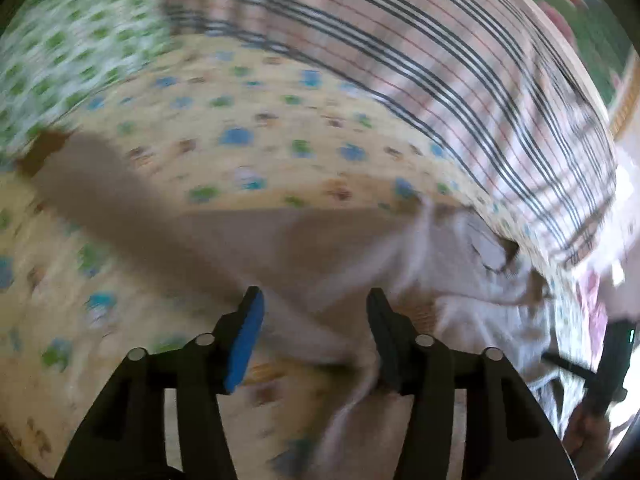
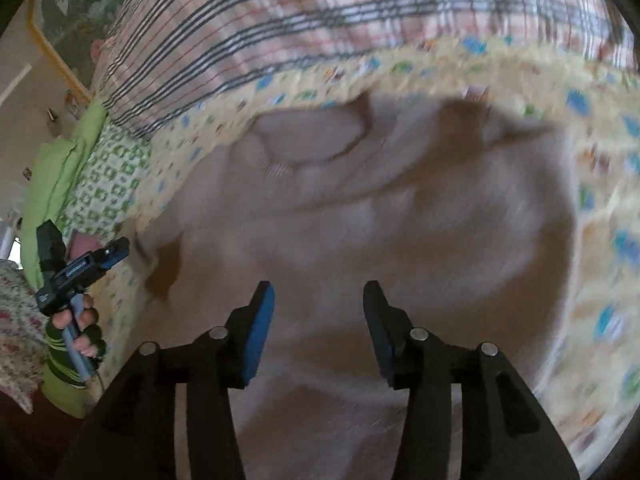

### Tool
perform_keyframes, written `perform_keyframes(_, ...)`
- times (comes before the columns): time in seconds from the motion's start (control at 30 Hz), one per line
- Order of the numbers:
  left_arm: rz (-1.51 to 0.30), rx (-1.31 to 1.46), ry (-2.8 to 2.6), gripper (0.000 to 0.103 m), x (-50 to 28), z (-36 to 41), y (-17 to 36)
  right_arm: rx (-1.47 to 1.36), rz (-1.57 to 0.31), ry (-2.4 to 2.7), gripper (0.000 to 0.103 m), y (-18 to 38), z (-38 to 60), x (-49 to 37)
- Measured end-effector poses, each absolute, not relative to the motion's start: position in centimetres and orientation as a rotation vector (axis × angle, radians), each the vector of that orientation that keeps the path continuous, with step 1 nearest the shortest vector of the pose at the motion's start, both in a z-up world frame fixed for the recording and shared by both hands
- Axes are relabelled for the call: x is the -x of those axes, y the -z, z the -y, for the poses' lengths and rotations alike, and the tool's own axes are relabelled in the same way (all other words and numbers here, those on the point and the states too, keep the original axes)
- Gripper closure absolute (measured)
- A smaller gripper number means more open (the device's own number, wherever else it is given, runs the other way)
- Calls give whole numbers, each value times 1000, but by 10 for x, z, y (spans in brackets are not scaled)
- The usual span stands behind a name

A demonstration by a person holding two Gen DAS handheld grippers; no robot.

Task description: Fold small clothes

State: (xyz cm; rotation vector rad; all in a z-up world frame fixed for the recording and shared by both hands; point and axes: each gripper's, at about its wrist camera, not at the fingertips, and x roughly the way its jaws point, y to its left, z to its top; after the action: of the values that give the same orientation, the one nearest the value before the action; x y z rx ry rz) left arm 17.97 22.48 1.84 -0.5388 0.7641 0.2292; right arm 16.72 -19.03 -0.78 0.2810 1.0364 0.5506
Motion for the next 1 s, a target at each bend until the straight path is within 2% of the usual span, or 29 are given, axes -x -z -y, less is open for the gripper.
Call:
perform_keyframes(0.07, -742, 627, -268, 42, -163, -253, -14, -295, -1047, -564, 55, 12, 184, -158)
perform_keyframes(0.27, -654, 912, -389, 42, -123, -337, 13, -316, -1071, -590, 54, 17, 173, -129)
perform_keyframes(0.47, -588, 1044, -460, 42, -111, -397, 38, -324, -1097, -604, 54, 22, 164, -110)
perform_keyframes(0.63, -506, 1090, -510, 42, -125, -443, 37, -305, -1108, -608, 54, 23, 159, -102)
perform_keyframes(0.7, -492, 1096, -540, 49, -130, -457, 37, -304, -1107, -602, 54, 23, 159, -101)
perform_keyframes(0.77, -501, 1072, -571, 71, -138, -472, 37, -299, -1107, -595, 54, 23, 158, -101)
perform_keyframes(0.8, -514, 1059, -572, 93, -144, -474, 37, -301, -1107, -594, 54, 23, 158, -101)
perform_keyframes(0.87, -522, 1003, -570, 97, -148, -473, 32, -298, -1107, -589, 55, 22, 158, -100)
perform_keyframes(1.0, -483, 882, -521, 98, -145, -443, 1, -302, -1103, -580, 55, 21, 161, -97)
